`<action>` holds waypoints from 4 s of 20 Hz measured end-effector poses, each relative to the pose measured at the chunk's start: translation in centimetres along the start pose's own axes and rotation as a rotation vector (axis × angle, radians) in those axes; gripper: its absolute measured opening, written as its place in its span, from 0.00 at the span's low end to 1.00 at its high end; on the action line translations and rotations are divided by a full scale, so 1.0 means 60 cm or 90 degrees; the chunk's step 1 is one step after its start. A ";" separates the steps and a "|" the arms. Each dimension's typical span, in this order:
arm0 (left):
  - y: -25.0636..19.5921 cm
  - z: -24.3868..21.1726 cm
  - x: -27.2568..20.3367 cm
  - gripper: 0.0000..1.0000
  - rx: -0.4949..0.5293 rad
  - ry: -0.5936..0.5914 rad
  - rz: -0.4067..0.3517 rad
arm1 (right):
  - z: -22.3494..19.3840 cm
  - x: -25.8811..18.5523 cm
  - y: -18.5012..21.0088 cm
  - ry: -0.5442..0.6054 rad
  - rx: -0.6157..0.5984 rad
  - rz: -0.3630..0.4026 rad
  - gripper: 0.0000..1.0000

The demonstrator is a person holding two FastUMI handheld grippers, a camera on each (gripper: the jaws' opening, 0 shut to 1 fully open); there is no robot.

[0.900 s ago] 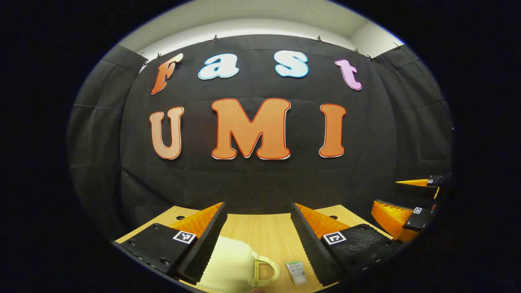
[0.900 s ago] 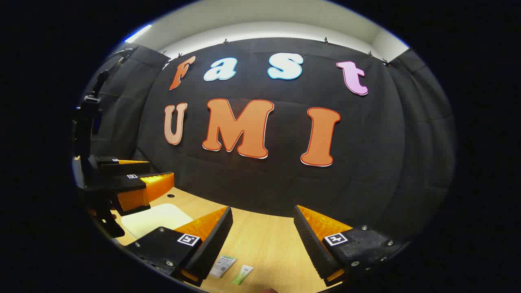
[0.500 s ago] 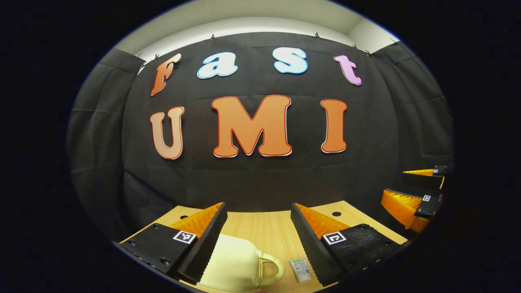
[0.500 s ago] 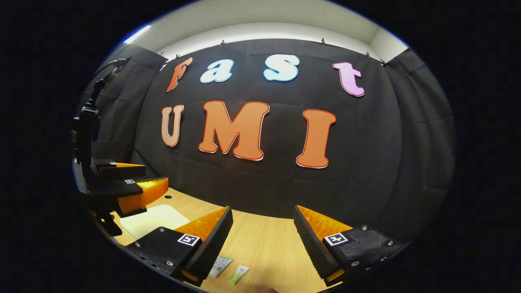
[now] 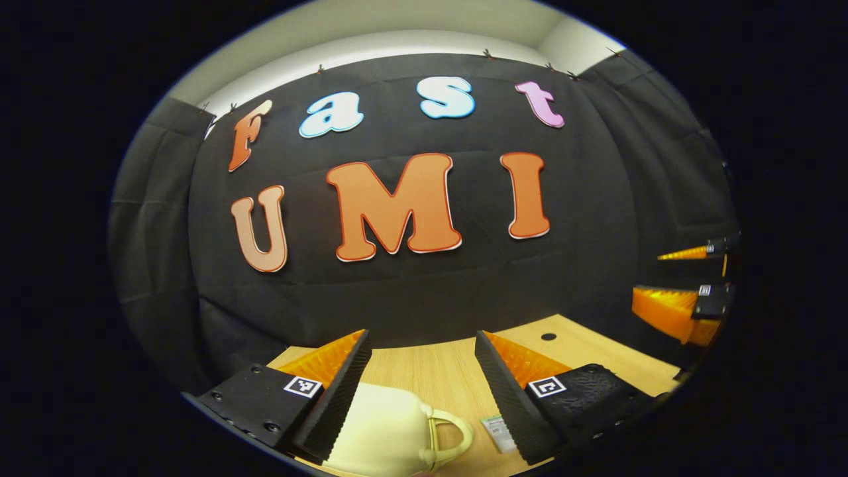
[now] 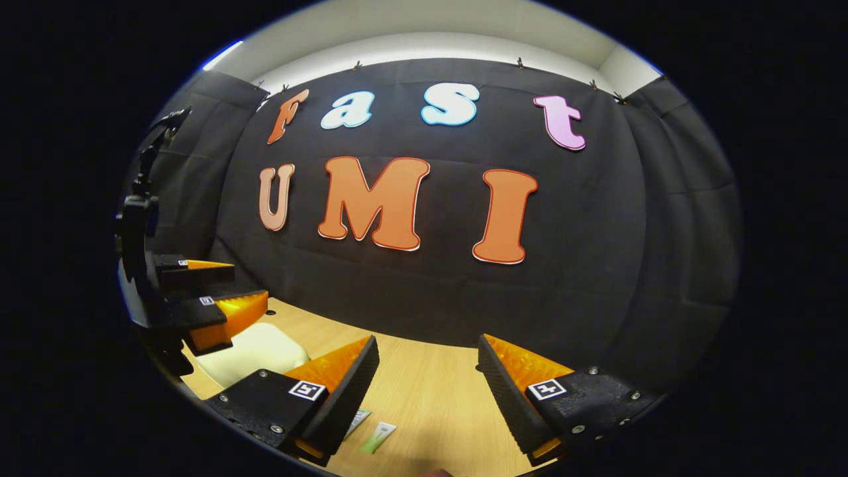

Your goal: First open the suitcase, pack the skin care products into it, and then close the suitcase.

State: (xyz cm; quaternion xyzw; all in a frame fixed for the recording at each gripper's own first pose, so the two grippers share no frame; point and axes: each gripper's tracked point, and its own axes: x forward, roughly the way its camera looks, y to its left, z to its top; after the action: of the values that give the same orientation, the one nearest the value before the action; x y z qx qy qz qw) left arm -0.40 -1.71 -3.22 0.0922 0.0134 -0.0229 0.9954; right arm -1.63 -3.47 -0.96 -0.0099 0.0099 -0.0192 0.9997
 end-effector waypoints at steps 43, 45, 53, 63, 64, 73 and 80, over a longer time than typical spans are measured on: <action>0.069 -0.208 0.057 0.02 0.342 0.239 -0.021 | -0.083 0.017 -0.021 0.065 -0.021 0.013 0.95; 0.103 -0.188 0.060 0.02 0.316 0.221 -0.013 | -0.080 0.024 0.020 0.068 -0.028 0.029 0.95; 0.279 -0.141 0.048 0.02 0.239 0.144 0.043 | -0.058 0.033 0.163 0.083 -0.045 0.041 0.95; 0.567 -0.231 0.025 0.02 0.211 0.165 0.141 | -0.058 0.072 0.338 0.102 -0.031 0.058 0.96; 0.596 -0.250 0.021 0.02 0.203 0.178 0.151 | -0.056 0.076 0.350 0.103 -0.030 0.060 0.95; 0.740 -0.477 0.029 0.03 0.147 0.329 0.185 | -0.080 0.072 0.358 0.140 -0.062 0.035 0.95; 0.751 -0.513 0.017 0.18 0.191 0.332 0.247 | -0.102 0.063 0.340 0.159 -0.066 0.026 0.96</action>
State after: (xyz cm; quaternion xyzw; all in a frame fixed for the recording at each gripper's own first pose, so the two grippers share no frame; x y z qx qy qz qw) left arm 2.07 48.19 -25.23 0.2406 0.2455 0.1893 0.9198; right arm 2.77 16.67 -7.54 -0.0587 0.1356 0.0004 0.9890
